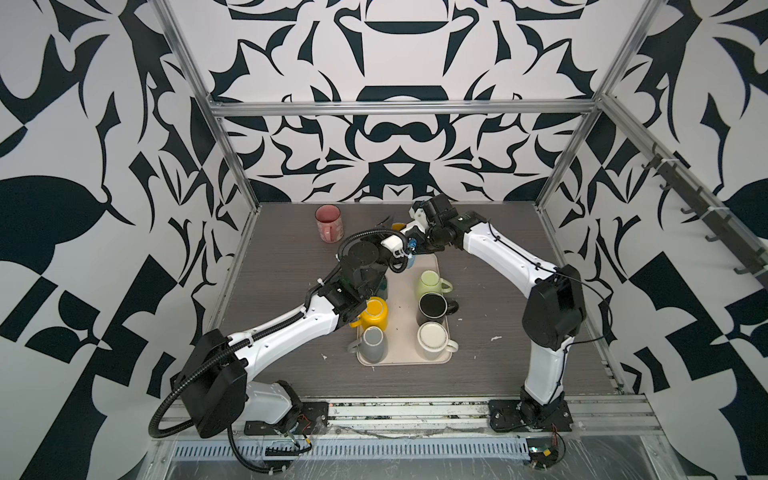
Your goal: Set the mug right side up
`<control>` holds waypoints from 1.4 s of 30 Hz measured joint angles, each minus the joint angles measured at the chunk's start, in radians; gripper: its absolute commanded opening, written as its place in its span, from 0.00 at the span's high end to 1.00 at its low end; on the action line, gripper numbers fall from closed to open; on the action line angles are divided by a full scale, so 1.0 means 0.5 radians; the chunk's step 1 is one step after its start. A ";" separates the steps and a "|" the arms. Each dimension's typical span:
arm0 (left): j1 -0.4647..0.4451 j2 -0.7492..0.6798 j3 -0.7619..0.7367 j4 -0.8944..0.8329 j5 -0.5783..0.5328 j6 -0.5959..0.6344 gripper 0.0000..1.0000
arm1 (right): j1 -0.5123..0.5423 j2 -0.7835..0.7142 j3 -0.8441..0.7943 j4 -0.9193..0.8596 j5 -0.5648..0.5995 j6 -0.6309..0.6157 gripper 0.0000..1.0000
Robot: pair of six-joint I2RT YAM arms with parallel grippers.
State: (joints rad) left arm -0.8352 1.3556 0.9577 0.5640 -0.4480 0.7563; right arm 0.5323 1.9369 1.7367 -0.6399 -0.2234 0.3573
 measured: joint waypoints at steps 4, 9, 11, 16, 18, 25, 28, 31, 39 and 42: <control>0.000 -0.010 -0.027 -0.013 -0.026 0.000 0.52 | -0.006 0.086 0.092 0.033 -0.002 0.009 1.00; 0.002 -0.027 -0.061 -0.031 -0.088 0.002 0.52 | -0.014 0.213 0.303 0.099 0.000 0.012 1.00; 0.013 -0.043 -0.068 -0.034 -0.098 -0.012 0.52 | -0.014 0.272 0.392 0.122 0.002 0.010 1.00; 0.125 -0.169 -0.069 -0.146 -0.095 -0.188 0.51 | -0.014 0.452 0.590 0.137 0.034 -0.013 1.00; 0.198 -0.247 -0.065 -0.217 -0.072 -0.307 0.52 | -0.010 0.538 0.669 0.133 0.058 -0.037 1.00; 0.391 -0.464 -0.053 -0.403 0.043 -0.701 0.52 | 0.053 0.877 1.083 0.023 0.171 -0.141 1.00; 0.397 -0.495 -0.053 -0.455 0.073 -0.809 0.52 | 0.097 1.005 1.264 -0.014 0.208 -0.179 1.00; 0.401 -0.499 -0.054 -0.506 0.092 -0.888 0.51 | 0.137 1.093 1.398 -0.054 0.246 -0.212 1.00; 0.402 -0.545 -0.077 -0.571 0.098 -1.007 0.52 | 0.241 1.243 1.611 -0.121 0.398 -0.312 1.00; 0.402 -0.578 -0.103 -0.590 0.097 -1.028 0.52 | 0.265 1.315 1.700 -0.132 0.436 -0.333 1.00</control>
State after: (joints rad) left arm -0.6342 1.0664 0.9062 0.2691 -0.3996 0.2424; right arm 0.6647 2.5942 2.5866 -0.7059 -0.0055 0.1905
